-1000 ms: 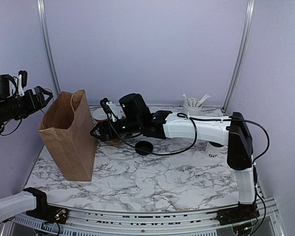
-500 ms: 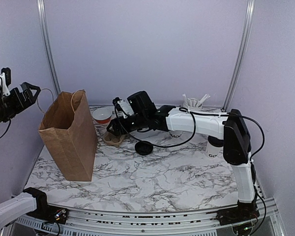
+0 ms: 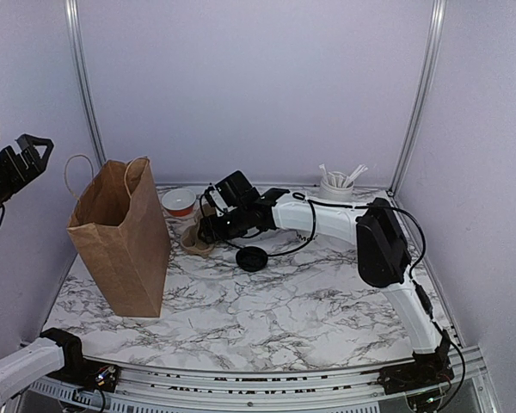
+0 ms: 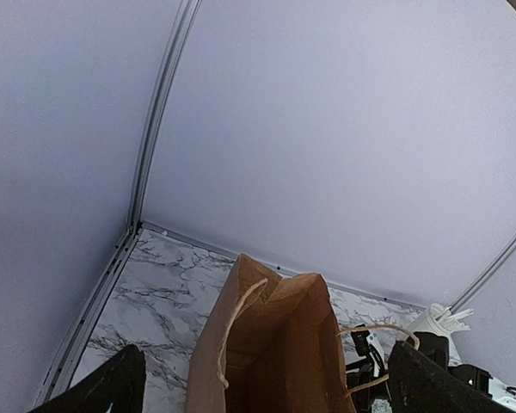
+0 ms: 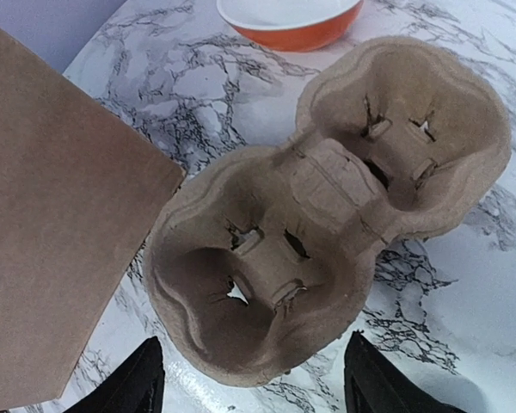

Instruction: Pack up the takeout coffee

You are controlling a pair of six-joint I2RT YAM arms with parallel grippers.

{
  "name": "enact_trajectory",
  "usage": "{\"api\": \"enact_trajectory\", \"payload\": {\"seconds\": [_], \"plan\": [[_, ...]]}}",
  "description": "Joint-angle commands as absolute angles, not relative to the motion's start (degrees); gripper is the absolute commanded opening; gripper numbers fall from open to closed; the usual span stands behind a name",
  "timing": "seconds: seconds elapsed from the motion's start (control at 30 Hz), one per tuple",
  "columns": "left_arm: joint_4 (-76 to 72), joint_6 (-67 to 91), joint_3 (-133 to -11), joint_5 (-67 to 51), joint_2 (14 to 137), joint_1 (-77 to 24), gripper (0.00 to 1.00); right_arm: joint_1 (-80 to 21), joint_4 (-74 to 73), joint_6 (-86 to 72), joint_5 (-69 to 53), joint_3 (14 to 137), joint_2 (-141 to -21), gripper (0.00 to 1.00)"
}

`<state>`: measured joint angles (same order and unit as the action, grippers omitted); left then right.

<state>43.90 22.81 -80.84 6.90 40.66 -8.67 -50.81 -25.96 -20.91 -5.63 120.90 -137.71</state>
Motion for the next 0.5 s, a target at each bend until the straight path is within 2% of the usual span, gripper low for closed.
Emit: {"api": "enact_trajectory", "payload": {"seconds": [0.0, 0.47], "plan": [[42.37, 22.21, -82.04, 6.01, 41.55, -8.37, 0.99, -50.52, -28.46, -24.42, -4.19, 124.59, -139.86, 0.69], [41.08, 21.99, -82.81, 0.65, 42.46, -8.88, 0.99, -50.04, -26.66, -28.69, -0.73, 128.76, -146.24, 0.71]]}}
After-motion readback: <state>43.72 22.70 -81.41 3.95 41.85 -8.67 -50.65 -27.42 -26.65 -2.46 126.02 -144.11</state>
